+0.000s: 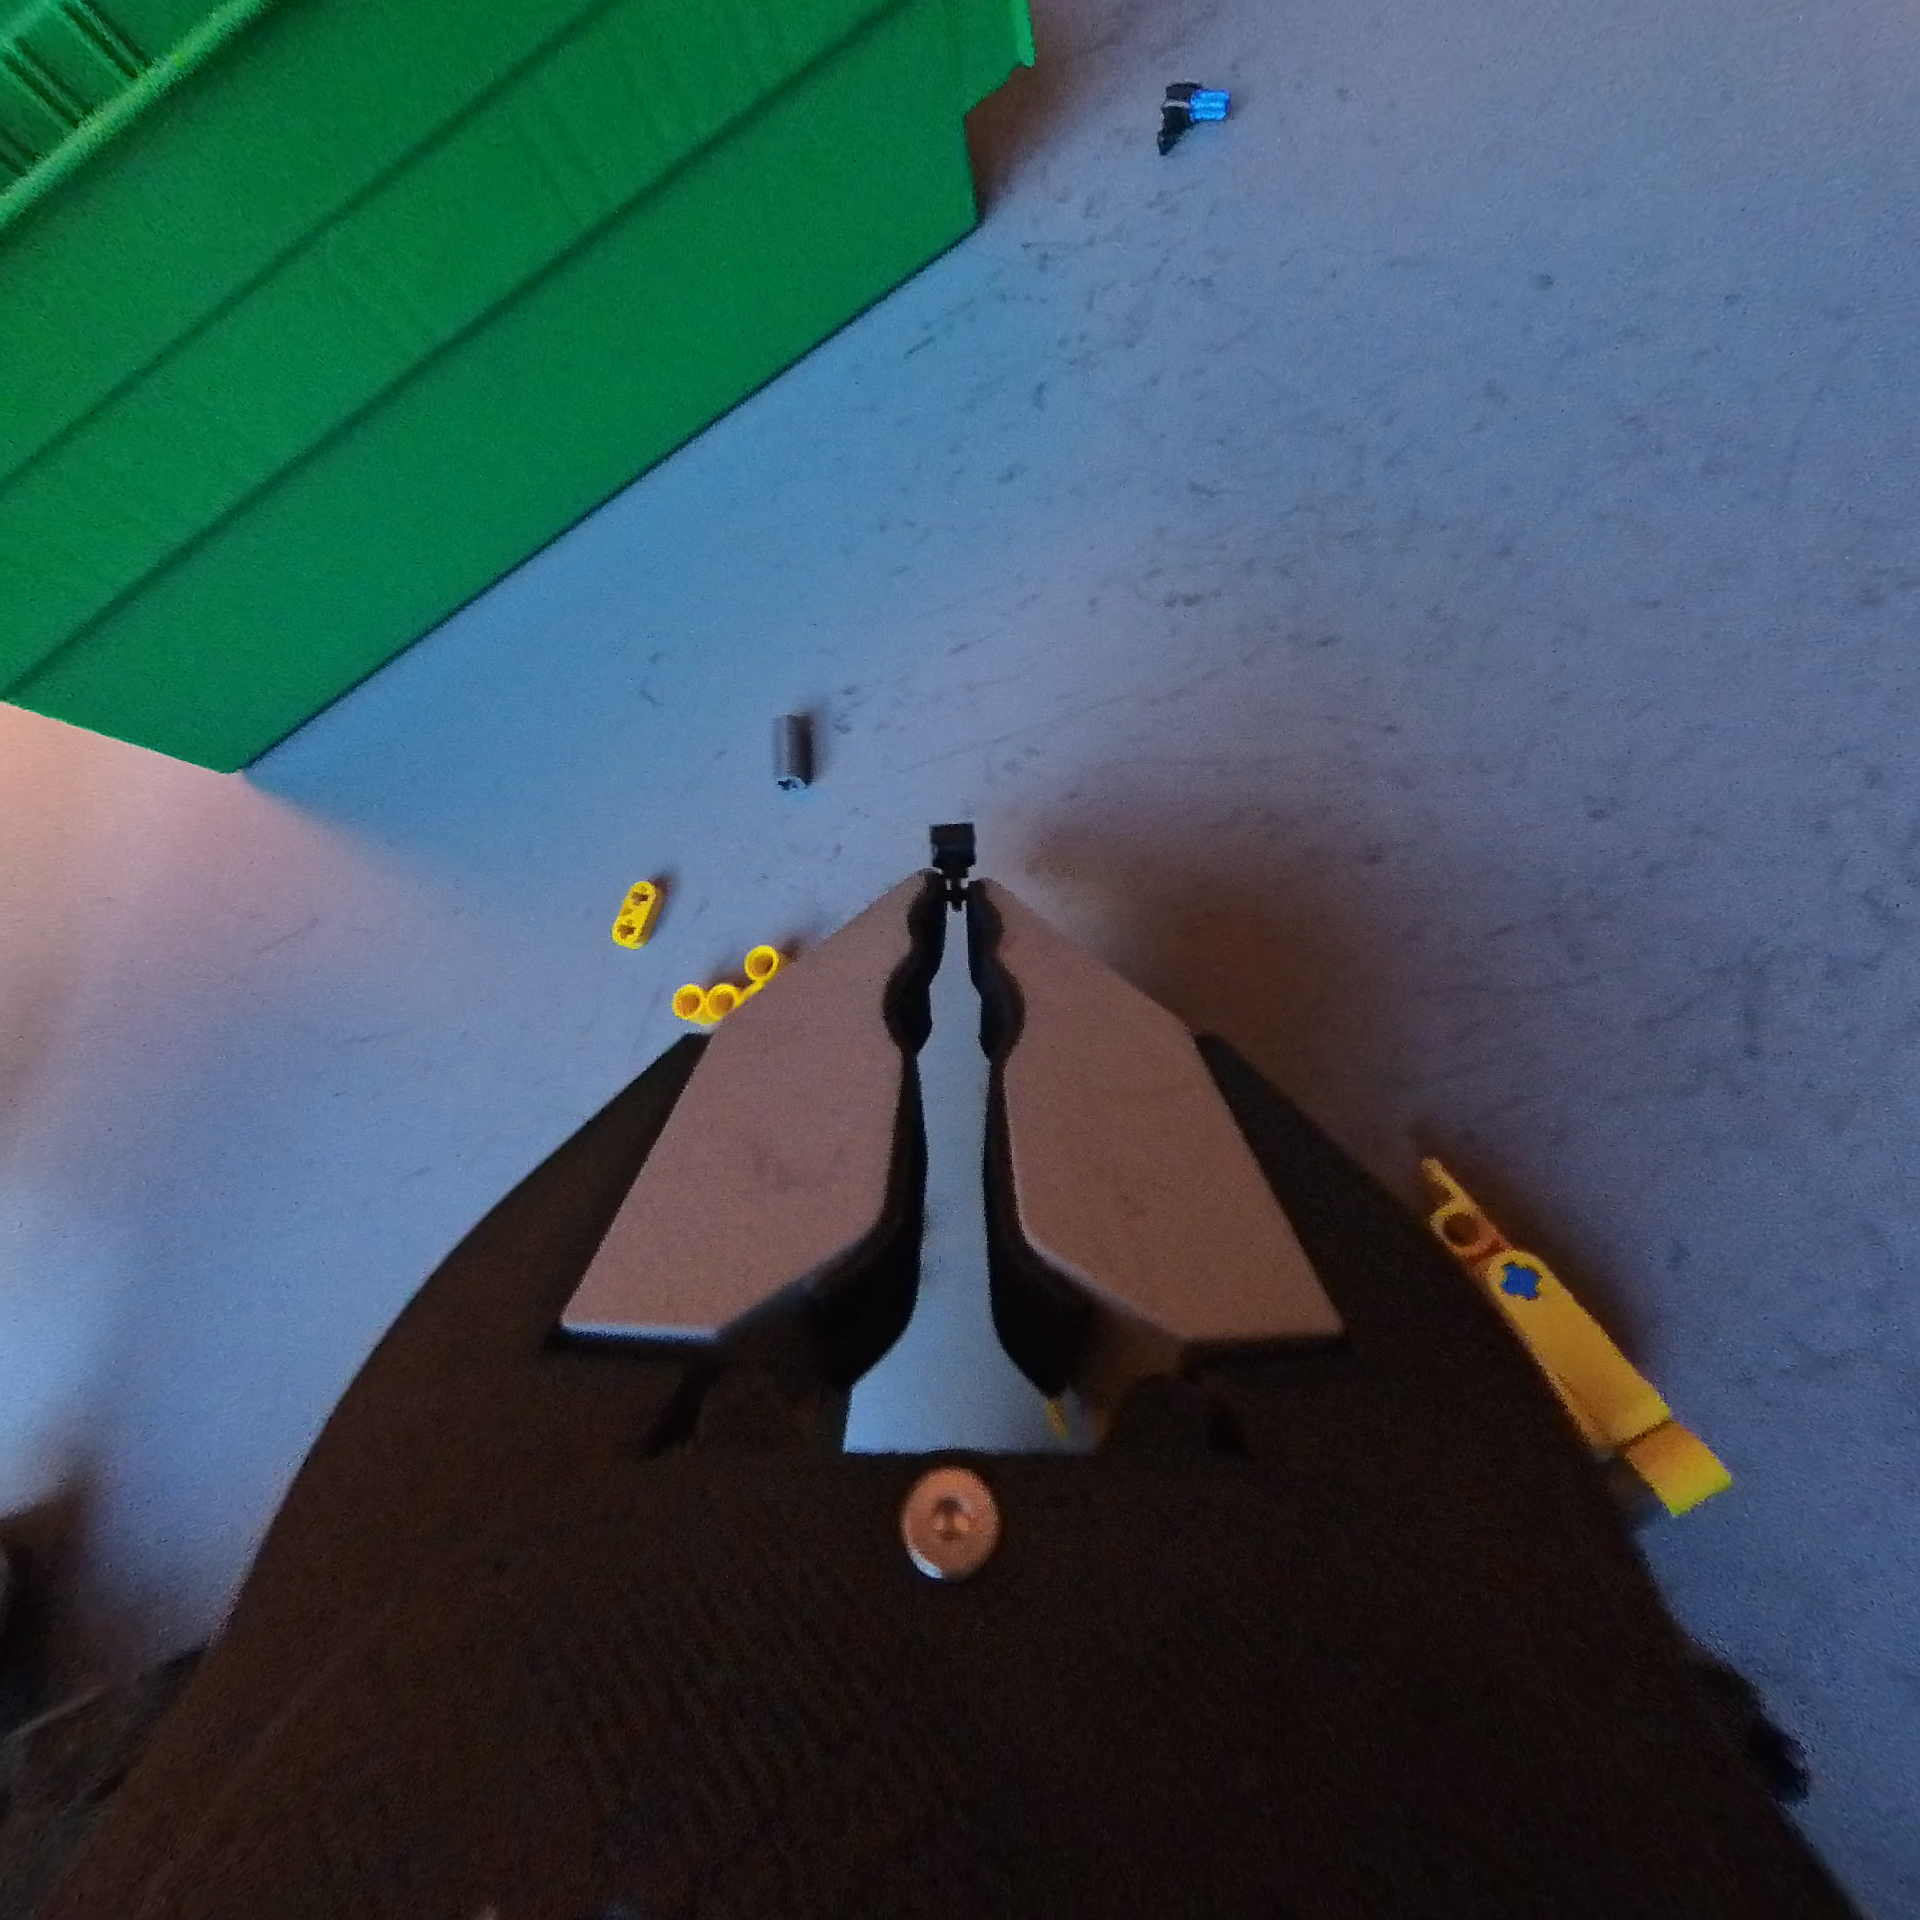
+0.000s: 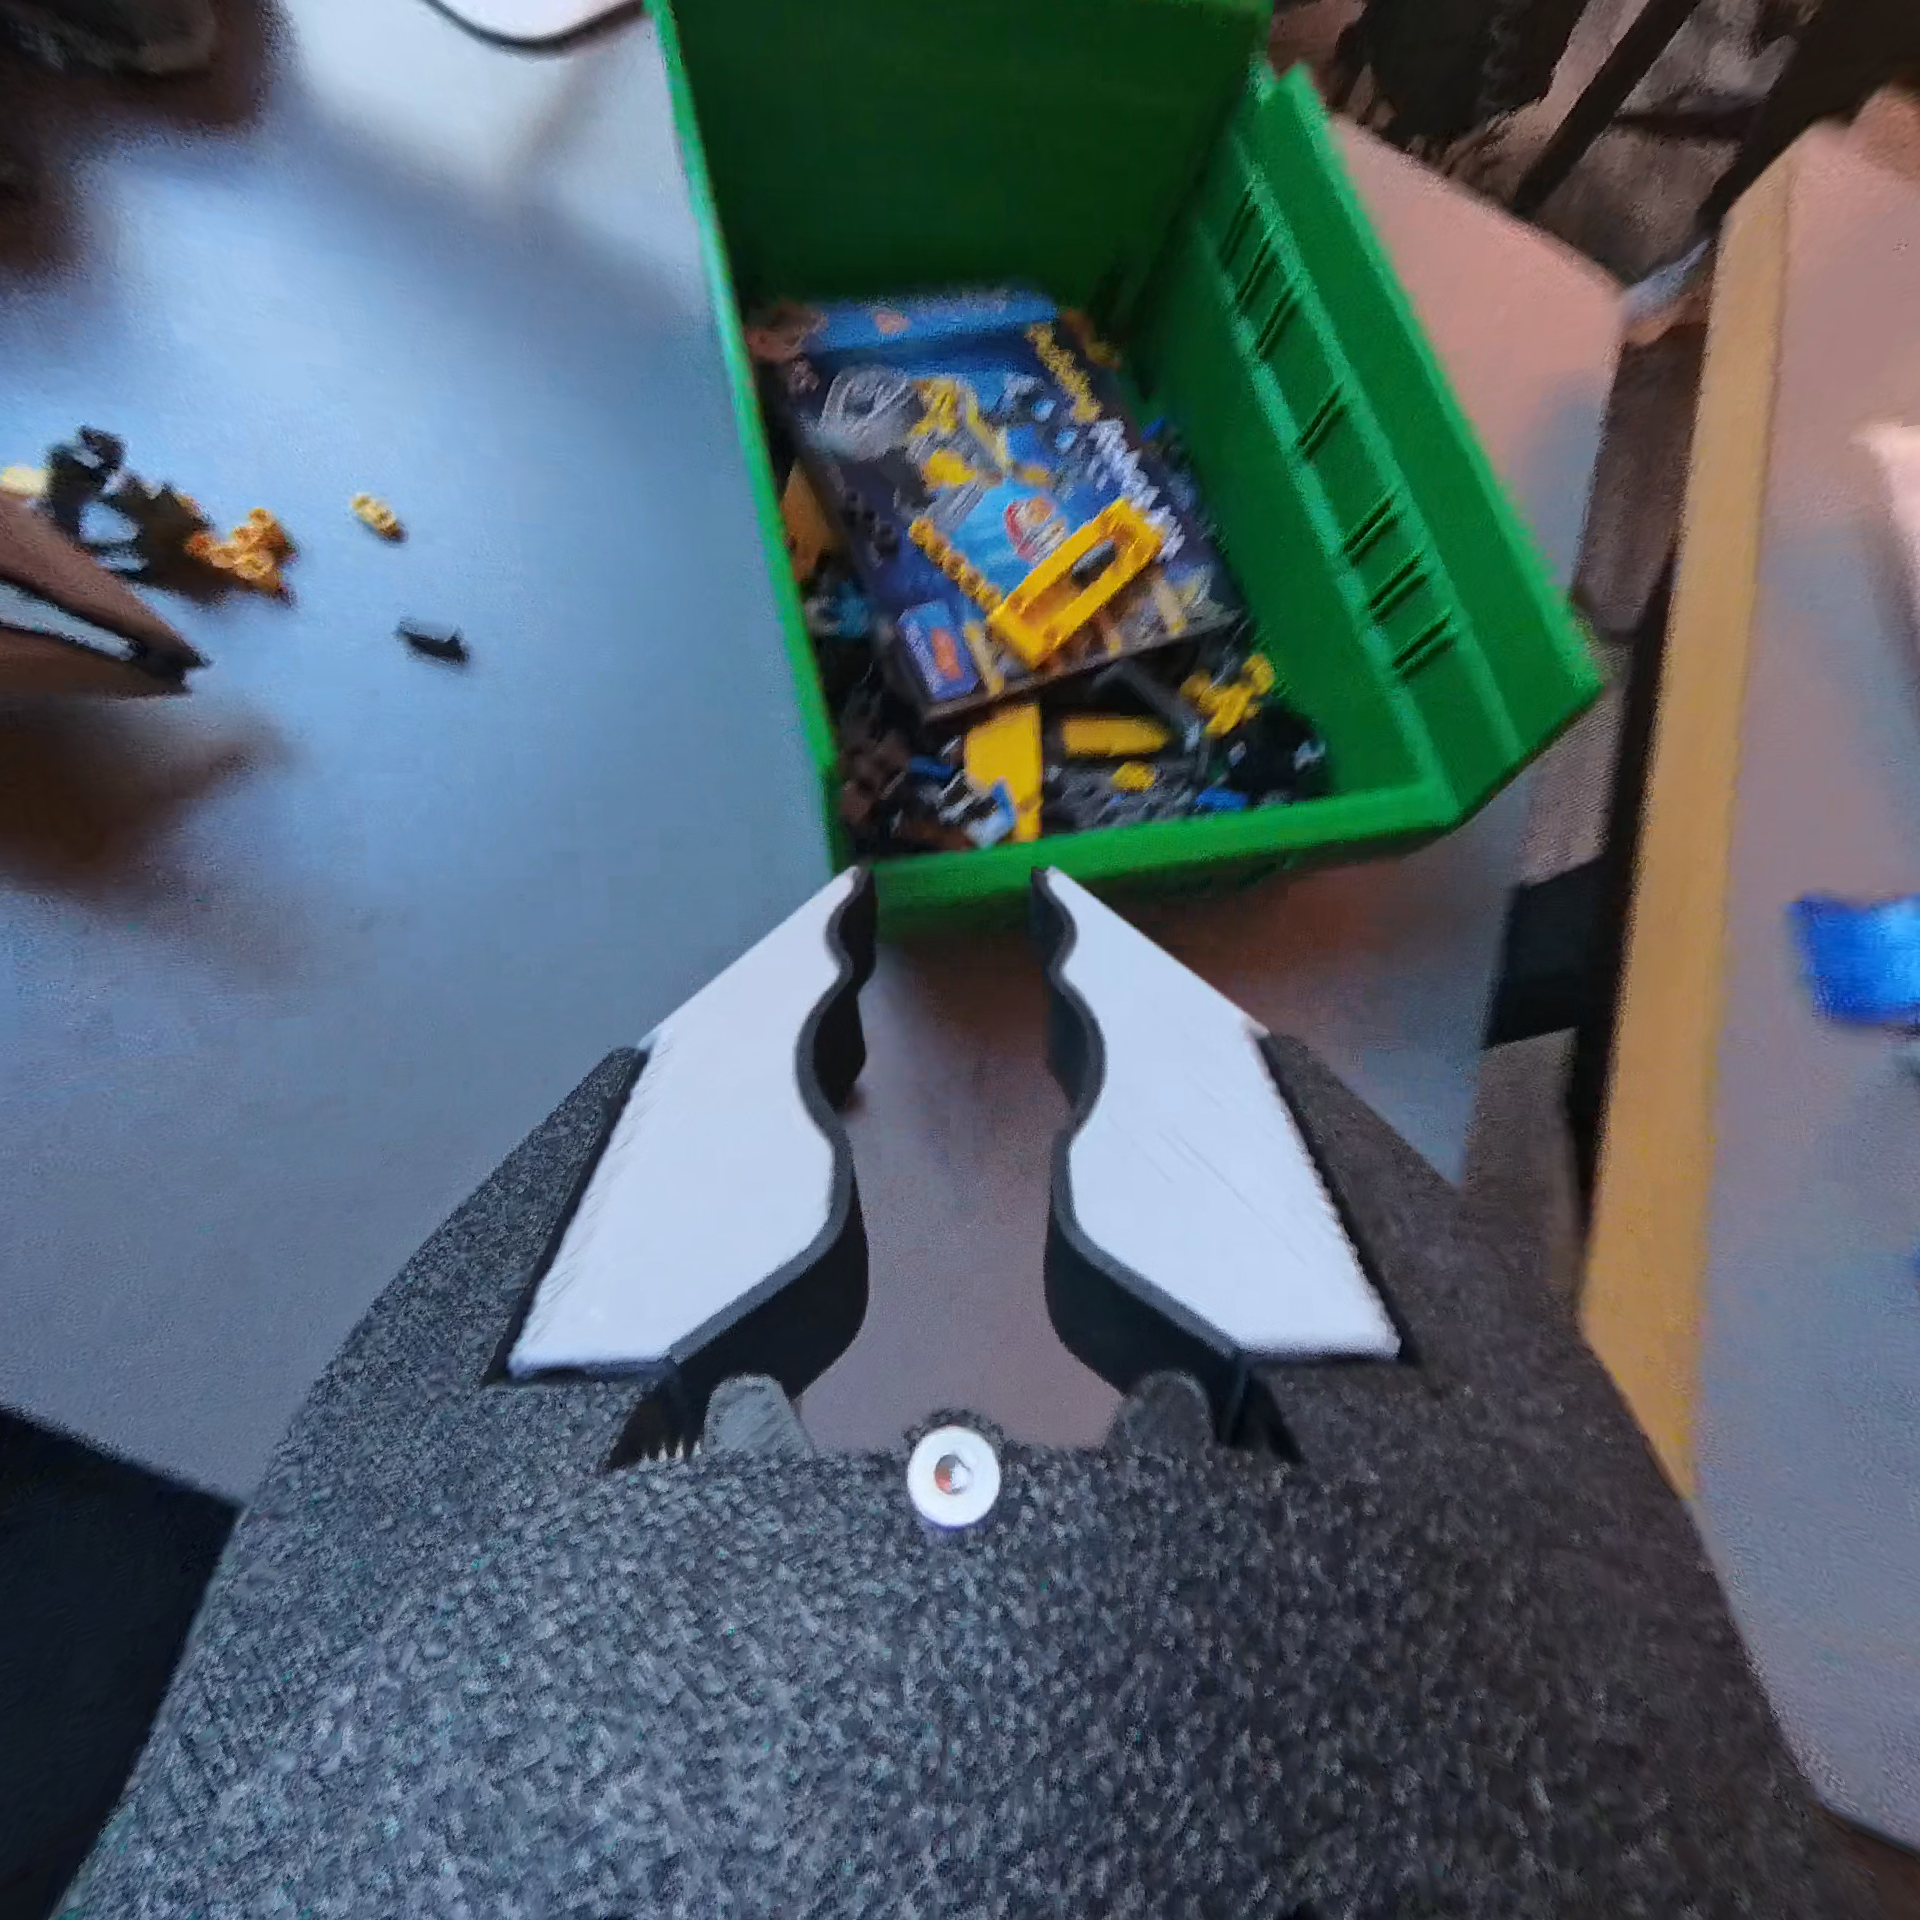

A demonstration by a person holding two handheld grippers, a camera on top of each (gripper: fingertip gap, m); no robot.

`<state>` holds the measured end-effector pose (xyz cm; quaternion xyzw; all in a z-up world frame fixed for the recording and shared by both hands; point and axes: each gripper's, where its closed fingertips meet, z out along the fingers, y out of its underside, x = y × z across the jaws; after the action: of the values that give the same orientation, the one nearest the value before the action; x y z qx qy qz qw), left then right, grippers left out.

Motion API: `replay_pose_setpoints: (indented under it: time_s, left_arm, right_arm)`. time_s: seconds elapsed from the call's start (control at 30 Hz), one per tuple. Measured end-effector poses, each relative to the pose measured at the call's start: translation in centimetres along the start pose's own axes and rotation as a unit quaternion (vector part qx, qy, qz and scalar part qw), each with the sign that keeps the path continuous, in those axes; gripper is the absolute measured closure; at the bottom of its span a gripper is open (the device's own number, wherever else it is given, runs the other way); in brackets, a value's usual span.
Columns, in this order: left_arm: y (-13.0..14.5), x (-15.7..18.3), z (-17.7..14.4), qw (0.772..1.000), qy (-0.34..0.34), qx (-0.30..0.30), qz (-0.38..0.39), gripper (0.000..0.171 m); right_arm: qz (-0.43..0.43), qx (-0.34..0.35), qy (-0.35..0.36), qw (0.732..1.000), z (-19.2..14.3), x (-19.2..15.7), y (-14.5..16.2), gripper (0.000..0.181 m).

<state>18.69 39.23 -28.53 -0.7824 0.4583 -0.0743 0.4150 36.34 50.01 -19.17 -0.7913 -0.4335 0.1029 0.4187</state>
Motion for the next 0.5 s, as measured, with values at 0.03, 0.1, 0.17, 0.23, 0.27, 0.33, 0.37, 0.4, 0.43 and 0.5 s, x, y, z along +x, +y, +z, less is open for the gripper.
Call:
replay_pose_setpoints:
  time_s: [0.03, 0.1, 0.17, 0.23, 0.27, 0.33, 0.37, 0.4, 0.43, 0.5]
  left_arm:
    - [0.2, 0.1, 0.1, 1.000, 0.004, -0.006, -0.002, 0.170]
    - [0.5, 0.3, 0.3, 1.000, 0.007, -0.017, 0.000, 0.170]
    - [0.7, 0.3, 0.4, 1.000, 0.006, -0.022, 0.004, 0.170]
    - [0.7, 0.3, 0.5, 1.000, 0.007, -0.026, 0.006, 0.170]
    - [0.8, 0.3, 0.5, 1.000, 0.006, -0.028, 0.008, 0.170]
    - [0.7, 0.0, 0.4, 1.000, 0.000, -0.029, 0.010, 0.170]
    - [0.5, -0.5, 0.2, 0.999, -0.016, -0.026, 0.013, 0.170]
    - [0.0, -1.3, -0.1, 0.999, -0.036, -0.022, 0.015, 0.170]
    - [-0.9, -1.9, -0.5, 0.999, -0.048, -0.013, 0.012, 0.170]
    - [-3.8, -2.8, -1.1, 0.999, -0.051, 0.017, 0.002, 0.171]
  right_arm:
    - [0.014, -0.008, -0.014, 1.000, 0.1, -0.7, 1.5, 0.155]
    - [0.036, -0.031, -0.029, 0.998, 0.8, -1.6, 4.5, 0.154]
    - [0.054, -0.053, -0.040, 0.996, 1.6, -2.2, 7.1, 0.149]
    - [0.066, -0.050, -0.039, 0.996, 2.1, -2.2, 8.3, 0.149]
    - [0.073, -0.044, -0.042, 0.995, 2.2, -2.3, 8.6, 0.149]
    - [0.096, -0.028, -0.064, 0.993, 2.5, -2.7, 8.7, 0.146]
    - [0.110, -0.021, -0.075, 0.991, 2.6, -3.0, 8.8, 0.144]
    - [0.121, -0.014, -0.085, 0.989, 2.7, -3.3, 8.8, 0.143]
    - [0.128, -0.009, -0.092, 0.987, 2.7, -3.6, 8.9, 0.143]
    - [0.126, -0.007, -0.096, 0.987, 2.9, -3.9, 9.2, 0.143]
